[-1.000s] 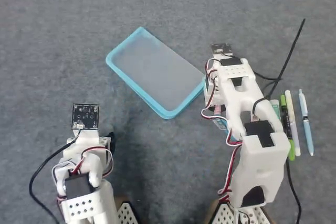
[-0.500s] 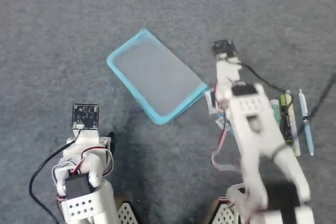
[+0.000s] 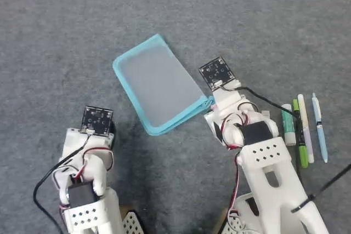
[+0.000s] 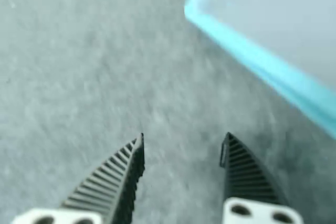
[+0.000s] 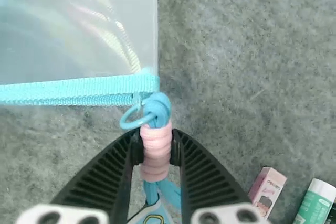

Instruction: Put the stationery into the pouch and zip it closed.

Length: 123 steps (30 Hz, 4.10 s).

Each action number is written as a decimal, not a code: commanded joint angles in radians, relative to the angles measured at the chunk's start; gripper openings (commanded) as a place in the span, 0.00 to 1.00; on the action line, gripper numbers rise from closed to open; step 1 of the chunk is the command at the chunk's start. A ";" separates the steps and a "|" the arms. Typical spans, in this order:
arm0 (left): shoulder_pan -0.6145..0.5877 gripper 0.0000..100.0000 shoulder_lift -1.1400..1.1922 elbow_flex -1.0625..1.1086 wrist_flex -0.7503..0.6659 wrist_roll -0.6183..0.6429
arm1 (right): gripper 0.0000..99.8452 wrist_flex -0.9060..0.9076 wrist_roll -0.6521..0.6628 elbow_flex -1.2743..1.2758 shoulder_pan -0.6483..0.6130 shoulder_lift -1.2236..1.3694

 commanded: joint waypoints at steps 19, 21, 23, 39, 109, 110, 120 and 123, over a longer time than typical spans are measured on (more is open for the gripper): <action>0.391 0.22 1.053 -0.576 -0.150 0.256 | 0.01 0.015 -0.084 -0.069 0.076 -0.214; 0.400 0.22 1.086 -0.579 -0.176 0.261 | 0.01 0.058 -0.087 -0.114 0.076 -0.171; 0.396 0.22 1.129 -0.582 -0.232 0.295 | 0.01 0.084 -0.084 -0.129 0.073 -0.139; 0.288 0.22 1.381 -0.851 -0.353 0.379 | 0.01 0.120 -0.064 -0.051 -0.077 -0.124; 0.543 0.32 0.523 -0.400 -0.133 0.348 | 0.01 0.134 -0.002 -0.051 -0.081 -0.354; 0.543 0.32 0.522 -0.403 -0.133 0.348 | 0.01 0.134 -0.002 -0.061 -0.081 -0.332; 0.640 0.32 0.522 -0.503 -0.035 0.377 | 0.01 0.101 -0.052 -0.209 -0.147 -0.061; 0.641 0.32 0.522 -0.501 -0.052 0.377 | 0.01 0.153 -0.080 -0.302 -0.151 -0.025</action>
